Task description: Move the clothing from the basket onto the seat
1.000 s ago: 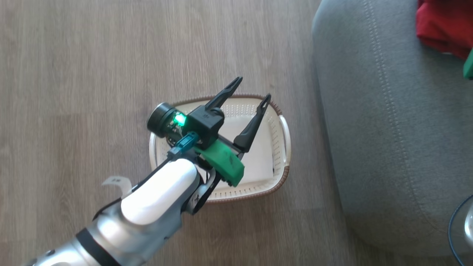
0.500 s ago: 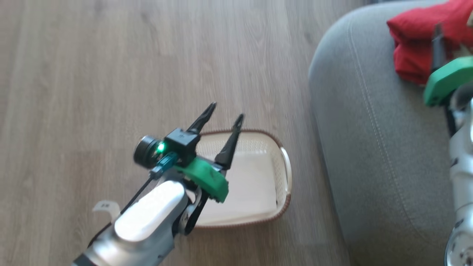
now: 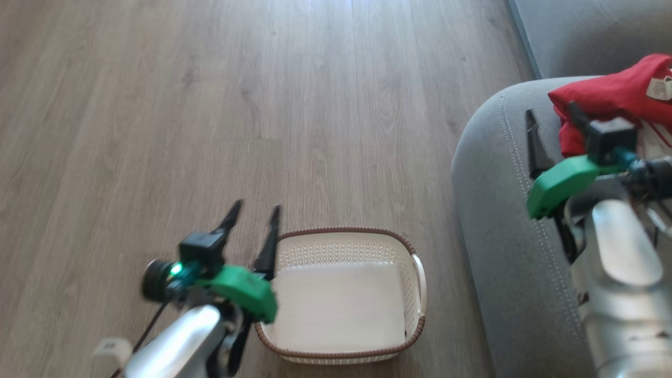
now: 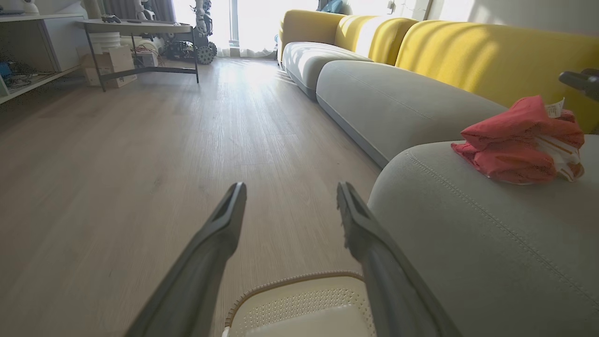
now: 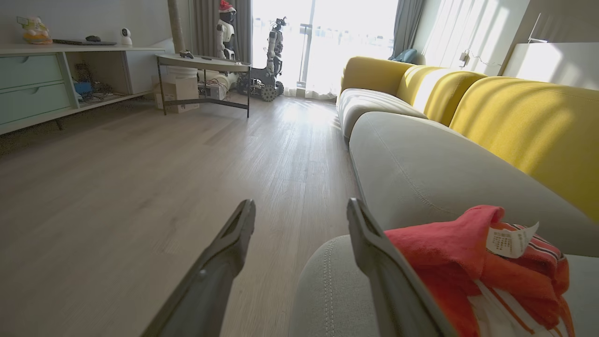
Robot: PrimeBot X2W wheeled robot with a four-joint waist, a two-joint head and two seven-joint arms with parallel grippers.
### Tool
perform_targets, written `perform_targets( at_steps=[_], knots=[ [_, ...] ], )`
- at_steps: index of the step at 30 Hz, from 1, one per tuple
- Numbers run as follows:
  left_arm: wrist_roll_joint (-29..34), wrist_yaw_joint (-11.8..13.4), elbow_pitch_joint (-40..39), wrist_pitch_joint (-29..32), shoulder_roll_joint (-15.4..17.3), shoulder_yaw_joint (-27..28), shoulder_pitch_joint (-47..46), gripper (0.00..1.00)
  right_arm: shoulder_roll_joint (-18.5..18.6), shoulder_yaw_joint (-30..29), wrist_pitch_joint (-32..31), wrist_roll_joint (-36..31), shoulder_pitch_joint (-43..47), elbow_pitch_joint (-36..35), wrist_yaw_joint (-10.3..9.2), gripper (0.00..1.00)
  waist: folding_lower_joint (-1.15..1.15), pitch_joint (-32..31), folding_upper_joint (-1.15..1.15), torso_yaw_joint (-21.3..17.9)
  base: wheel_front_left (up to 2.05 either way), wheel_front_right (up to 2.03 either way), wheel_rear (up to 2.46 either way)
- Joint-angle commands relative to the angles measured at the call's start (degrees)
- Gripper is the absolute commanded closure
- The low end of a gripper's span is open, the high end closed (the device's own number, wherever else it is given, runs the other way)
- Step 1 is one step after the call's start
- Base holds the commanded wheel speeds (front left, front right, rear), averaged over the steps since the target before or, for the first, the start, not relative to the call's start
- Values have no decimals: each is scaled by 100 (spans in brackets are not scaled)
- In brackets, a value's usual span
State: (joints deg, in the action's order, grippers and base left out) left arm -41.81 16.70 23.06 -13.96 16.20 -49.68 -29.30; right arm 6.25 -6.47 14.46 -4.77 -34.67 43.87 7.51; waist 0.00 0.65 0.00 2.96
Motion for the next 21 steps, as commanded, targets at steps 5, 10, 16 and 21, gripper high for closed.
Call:
perform_targets(
  at_steps=[5,10,16,21],
  knots=[
    [-53,186,-344,-91,403,508,206,0,-225,233,53,245,467,-824,-2,0,0,-76,0,34,0,0,0],
    [-31,394,-678,-101,622,894,700,0,-324,377,53,425,1144,-1467,-2,0,0,-126,0,27,0,0,0],
    [163,598,-1237,-103,787,1422,1466,0,-335,733,53,1006,1926,-2082,-2,0,0,-189,0,27,0,0,0],
    [356,723,-1632,-103,830,1807,2089,0,-336,851,53,1193,2409,-2415,-2,0,0,-242,0,38,0,0,0]
  ],
)
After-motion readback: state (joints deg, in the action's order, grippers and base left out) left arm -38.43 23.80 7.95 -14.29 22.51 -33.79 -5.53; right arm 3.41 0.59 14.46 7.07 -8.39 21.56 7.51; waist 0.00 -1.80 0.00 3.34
